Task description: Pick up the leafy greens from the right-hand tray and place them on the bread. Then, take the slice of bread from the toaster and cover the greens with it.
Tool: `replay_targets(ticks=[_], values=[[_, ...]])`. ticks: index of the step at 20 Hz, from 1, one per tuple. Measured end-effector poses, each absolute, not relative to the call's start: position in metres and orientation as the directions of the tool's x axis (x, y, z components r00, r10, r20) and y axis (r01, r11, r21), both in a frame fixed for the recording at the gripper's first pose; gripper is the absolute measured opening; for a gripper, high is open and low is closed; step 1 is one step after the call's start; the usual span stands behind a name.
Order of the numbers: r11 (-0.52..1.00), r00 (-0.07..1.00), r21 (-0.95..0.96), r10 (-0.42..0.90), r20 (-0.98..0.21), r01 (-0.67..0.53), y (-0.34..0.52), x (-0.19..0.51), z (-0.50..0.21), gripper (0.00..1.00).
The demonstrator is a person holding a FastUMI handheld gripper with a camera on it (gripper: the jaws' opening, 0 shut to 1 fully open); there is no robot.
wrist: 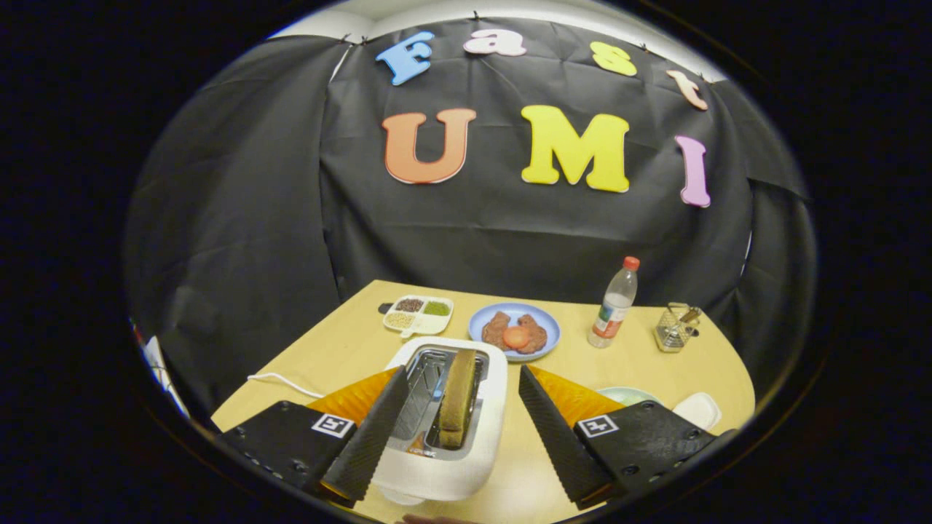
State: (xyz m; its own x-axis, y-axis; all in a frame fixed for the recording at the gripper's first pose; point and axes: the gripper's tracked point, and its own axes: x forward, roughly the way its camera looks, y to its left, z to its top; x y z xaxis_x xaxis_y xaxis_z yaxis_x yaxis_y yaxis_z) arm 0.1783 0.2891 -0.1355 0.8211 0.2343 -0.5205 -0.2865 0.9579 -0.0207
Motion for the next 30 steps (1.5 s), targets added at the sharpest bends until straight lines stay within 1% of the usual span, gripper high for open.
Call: replay_targets(ticks=[3,5,10,11,12,13,16,18,22,24,30], values=[[0.96,0.771,-0.017,0.213,-0.6,-0.279,0.293,0.191,-0.146,0.95],[0.966,0.737,0.01,0.203,-0.645,-0.258,0.293,0.195,-0.155,0.83],[0.968,0.691,0.039,0.205,-0.693,-0.248,0.297,0.196,-0.167,0.48],[0.971,0.684,0.03,0.189,-0.705,-0.237,0.294,0.196,-0.17,0.46],[0.973,0.678,0.039,0.188,-0.71,-0.229,0.295,0.193,-0.172,0.24],[0.971,0.679,0.045,0.196,-0.707,-0.234,0.298,0.193,-0.168,0.18],[0.97,0.697,0.034,0.197,-0.69,-0.24,0.294,0.19,-0.156,0.18],[0.967,0.716,0.017,0.201,-0.668,-0.255,0.295,0.188,-0.147,0.12],[0.967,0.743,0.034,0.217,-0.633,-0.253,0.291,0.182,-0.124,0.12],[0.969,0.777,0.038,0.22,-0.59,-0.245,0.286,0.18,-0.103,0.12],[0.963,0.832,0.153,0.268,-0.486,-0.221,0.258,0.162,-0.048,0.12]])
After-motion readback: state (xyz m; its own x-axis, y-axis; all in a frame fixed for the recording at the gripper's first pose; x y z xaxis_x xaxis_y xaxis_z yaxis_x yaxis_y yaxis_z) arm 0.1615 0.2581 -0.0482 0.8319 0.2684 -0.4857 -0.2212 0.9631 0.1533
